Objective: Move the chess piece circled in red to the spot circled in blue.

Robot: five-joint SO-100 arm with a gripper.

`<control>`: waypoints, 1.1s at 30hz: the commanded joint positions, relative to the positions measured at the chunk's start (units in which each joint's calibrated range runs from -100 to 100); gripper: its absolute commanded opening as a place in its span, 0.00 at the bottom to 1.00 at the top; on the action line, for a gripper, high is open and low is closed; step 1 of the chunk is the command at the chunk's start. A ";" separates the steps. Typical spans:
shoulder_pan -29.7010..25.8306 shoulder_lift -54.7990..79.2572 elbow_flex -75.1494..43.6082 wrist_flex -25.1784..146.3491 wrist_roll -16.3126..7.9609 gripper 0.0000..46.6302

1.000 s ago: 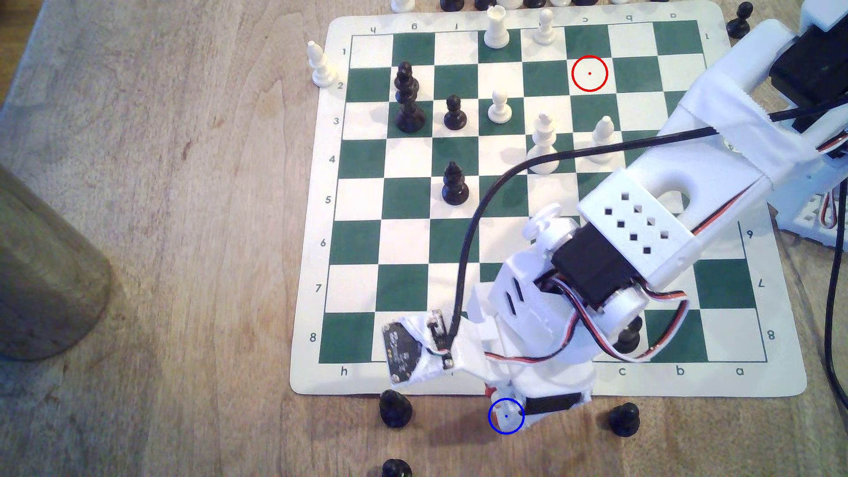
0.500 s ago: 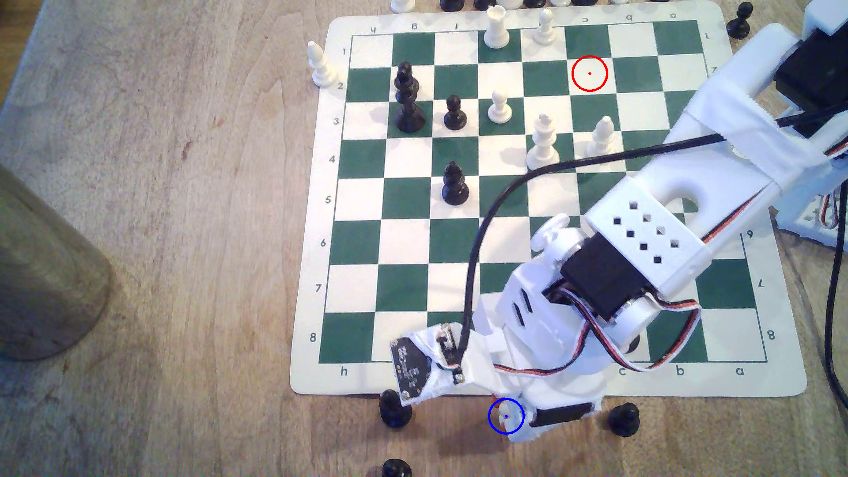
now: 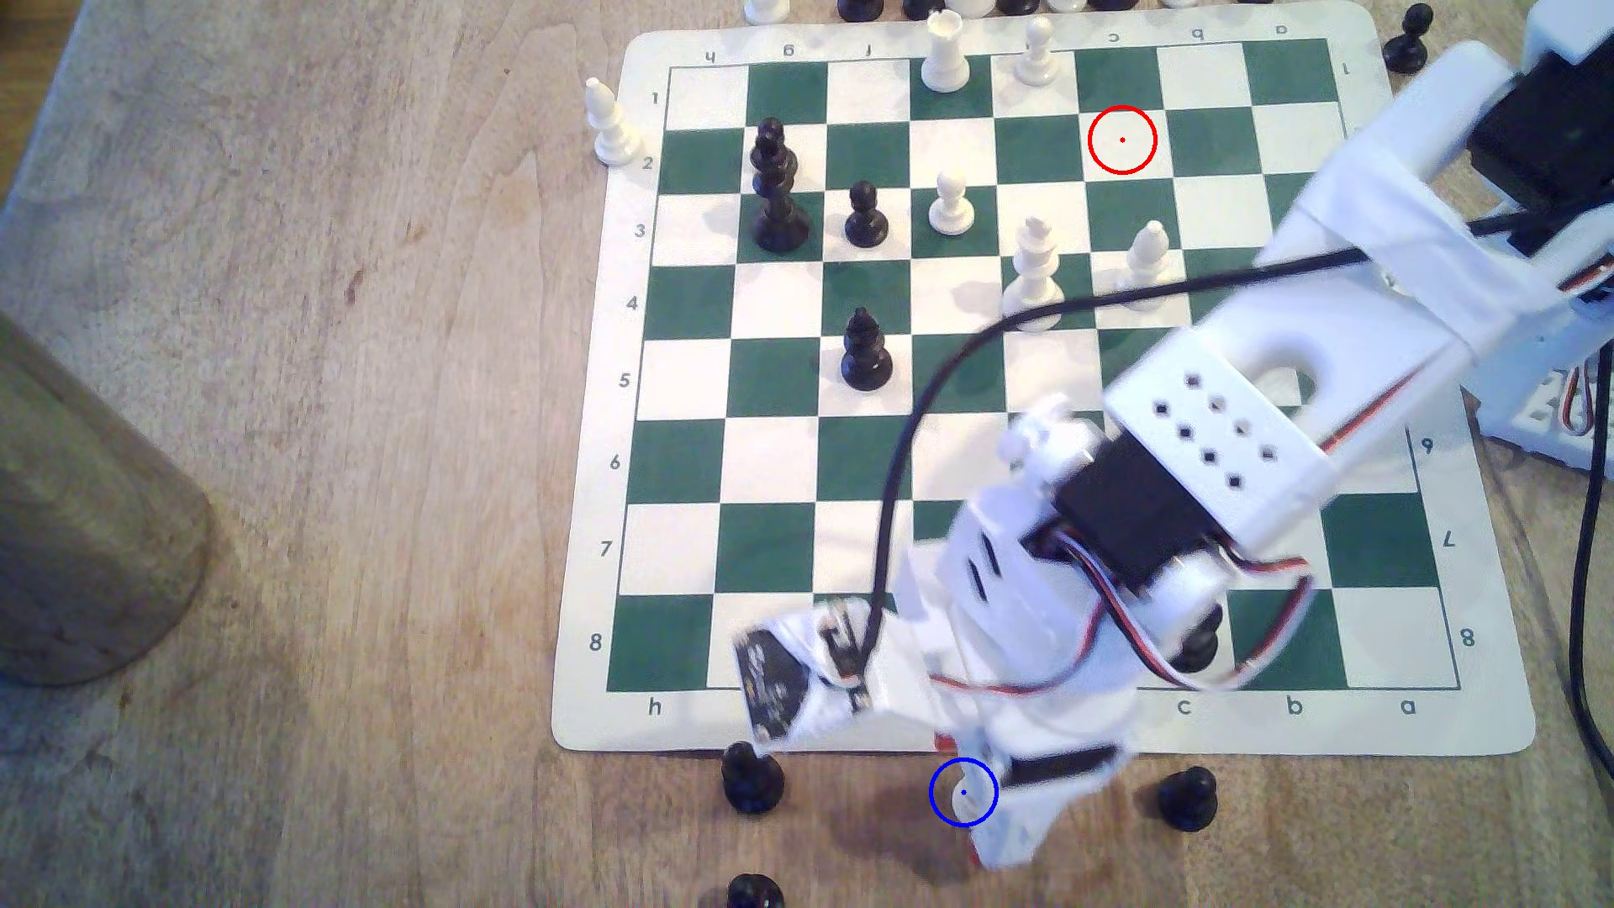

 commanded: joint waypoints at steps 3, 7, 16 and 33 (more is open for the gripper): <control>2.00 -15.32 -4.49 8.42 1.07 0.46; 2.86 -21.77 -3.40 14.73 1.42 0.45; 12.09 -49.11 24.80 14.40 1.76 0.40; 33.68 -101.40 72.85 2.36 6.59 0.00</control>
